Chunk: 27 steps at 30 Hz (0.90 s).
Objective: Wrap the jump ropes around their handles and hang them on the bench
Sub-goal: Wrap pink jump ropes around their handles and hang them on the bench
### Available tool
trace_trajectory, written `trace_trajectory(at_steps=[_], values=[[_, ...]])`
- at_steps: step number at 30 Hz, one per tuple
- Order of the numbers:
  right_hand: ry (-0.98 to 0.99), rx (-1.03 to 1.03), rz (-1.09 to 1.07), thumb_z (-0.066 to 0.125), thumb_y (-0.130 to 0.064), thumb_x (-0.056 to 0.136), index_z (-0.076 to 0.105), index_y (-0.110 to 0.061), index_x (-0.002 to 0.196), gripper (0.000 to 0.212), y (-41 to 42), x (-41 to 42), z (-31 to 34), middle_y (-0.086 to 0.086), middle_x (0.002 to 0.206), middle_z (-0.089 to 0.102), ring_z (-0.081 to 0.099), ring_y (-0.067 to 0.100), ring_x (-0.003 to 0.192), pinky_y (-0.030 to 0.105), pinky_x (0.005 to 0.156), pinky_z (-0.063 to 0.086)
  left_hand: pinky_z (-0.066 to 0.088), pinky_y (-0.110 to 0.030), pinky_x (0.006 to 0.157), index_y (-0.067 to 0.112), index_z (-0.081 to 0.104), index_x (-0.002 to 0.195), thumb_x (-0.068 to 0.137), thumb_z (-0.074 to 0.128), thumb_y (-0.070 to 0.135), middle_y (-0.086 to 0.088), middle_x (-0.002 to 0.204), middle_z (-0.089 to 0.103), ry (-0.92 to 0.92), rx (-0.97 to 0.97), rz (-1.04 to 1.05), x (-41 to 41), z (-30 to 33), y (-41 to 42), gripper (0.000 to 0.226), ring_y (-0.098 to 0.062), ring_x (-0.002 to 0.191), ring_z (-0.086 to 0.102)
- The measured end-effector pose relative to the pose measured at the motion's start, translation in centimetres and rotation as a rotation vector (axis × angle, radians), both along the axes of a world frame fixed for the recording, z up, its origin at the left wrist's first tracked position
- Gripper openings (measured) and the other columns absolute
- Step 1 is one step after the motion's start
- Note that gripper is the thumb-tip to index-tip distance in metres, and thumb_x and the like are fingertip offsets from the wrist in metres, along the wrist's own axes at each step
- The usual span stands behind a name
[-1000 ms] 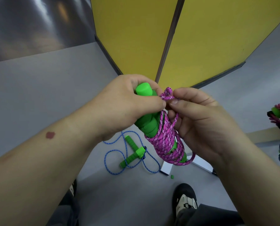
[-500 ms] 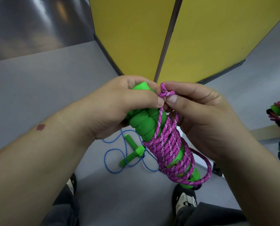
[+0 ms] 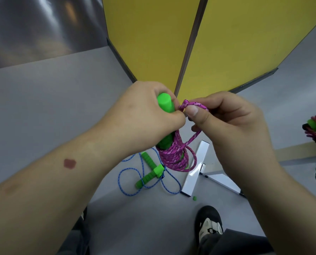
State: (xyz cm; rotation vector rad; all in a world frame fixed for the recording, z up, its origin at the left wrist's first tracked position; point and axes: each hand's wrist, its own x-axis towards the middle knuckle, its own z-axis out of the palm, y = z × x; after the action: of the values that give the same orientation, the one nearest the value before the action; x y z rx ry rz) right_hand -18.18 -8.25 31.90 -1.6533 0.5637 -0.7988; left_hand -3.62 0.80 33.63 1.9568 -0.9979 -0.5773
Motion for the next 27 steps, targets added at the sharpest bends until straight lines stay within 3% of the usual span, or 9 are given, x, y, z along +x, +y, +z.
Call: trace_trajectory(at_steps=[2, 4, 7, 10, 15, 20, 27], values=[[-0.012, 0.043, -0.007, 0.074, -0.011, 0.087, 0.074, -0.014, 0.085, 0.004, -0.2, 0.1, -0.1, 0.018, 0.087, 0.072, 0.063, 0.034, 0.079, 0.042, 0.069, 0.054, 0.047, -0.021, 0.048, 0.028, 0.072, 0.078, 0.079, 0.075, 0.028, 0.005, 0.07, 0.07, -0.061, 0.019, -0.003, -0.1, -0.1, 0.0, 0.003, -0.007, 0.057, 0.061], [-0.043, 0.127, 0.004, 0.075, -0.012, 0.086, 0.073, -0.015, 0.082, 0.006, -0.4, 0.2, -0.1, 0.018, 0.085, 0.072, 0.062, 0.024, 0.077, 0.033, 0.068, 0.051, 0.05, -0.022, 0.053, 0.029, 0.072, 0.077, 0.078, 0.075, 0.026, 0.007, 0.072, 0.072, -0.078, 0.03, -0.013, -0.2, -0.2, 0.0, 0.004, -0.006, 0.064, 0.065], [-0.123, 0.33, 0.063, 0.073, -0.015, 0.084, 0.071, -0.02, 0.077, 0.009, -0.5, 0.5, 0.1, 0.007, 0.08, 0.069, 0.058, 0.025, 0.078, 0.035, 0.07, 0.046, 0.051, -0.019, 0.053, 0.027, 0.074, 0.077, 0.08, 0.077, 0.024, 0.009, 0.072, 0.073, -0.003, -0.003, -0.033, -0.2, -0.2, 0.1, 0.006, -0.003, 0.061, 0.065], [-0.212, 0.492, 0.115, 0.063, -0.013, 0.084, 0.063, -0.013, 0.077, 0.007, -0.5, 0.6, 0.6, 0.004, 0.076, 0.068, 0.063, 0.015, 0.068, 0.025, 0.064, 0.051, 0.052, -0.018, 0.055, 0.026, 0.076, 0.078, 0.082, 0.081, 0.022, 0.01, 0.07, 0.073, 0.106, -0.053, -0.071, -0.1, -0.1, 0.2, 0.008, -0.001, 0.058, 0.063], [-0.197, 0.485, 0.107, 0.06, -0.014, 0.086, 0.059, -0.012, 0.081, 0.006, -0.7, 0.6, 0.6, 0.004, 0.077, 0.067, 0.06, 0.014, 0.068, 0.024, 0.063, 0.05, 0.05, -0.023, 0.053, 0.025, 0.075, 0.077, 0.082, 0.082, 0.03, 0.005, 0.068, 0.07, 0.127, -0.073, -0.115, -0.1, 0.1, 0.2, 0.01, -0.004, 0.058, 0.06], [-0.156, 0.516, 0.02, 0.057, -0.014, 0.096, 0.059, -0.017, 0.081, 0.016, -1.1, 0.4, 0.7, 0.0, 0.075, 0.067, 0.055, 0.012, 0.067, 0.025, 0.064, 0.044, 0.044, -0.021, 0.049, 0.024, 0.074, 0.076, 0.084, 0.077, 0.023, 0.004, 0.065, 0.066, 0.102, -0.131, -0.115, 0.2, 0.3, 0.3, 0.008, -0.005, 0.054, 0.054], [-0.125, 0.618, -0.063, 0.054, -0.008, 0.097, 0.05, -0.016, 0.071, 0.027, -1.2, 0.4, 1.1, -0.001, 0.052, 0.038, 0.04, 0.014, 0.05, 0.025, 0.051, 0.036, 0.042, -0.018, 0.048, 0.028, 0.072, 0.073, 0.085, 0.077, 0.023, 0.014, 0.061, 0.062, 0.109, -0.255, -0.028, 1.1, -0.2, 0.1, 0.014, -0.002, 0.054, 0.053]])
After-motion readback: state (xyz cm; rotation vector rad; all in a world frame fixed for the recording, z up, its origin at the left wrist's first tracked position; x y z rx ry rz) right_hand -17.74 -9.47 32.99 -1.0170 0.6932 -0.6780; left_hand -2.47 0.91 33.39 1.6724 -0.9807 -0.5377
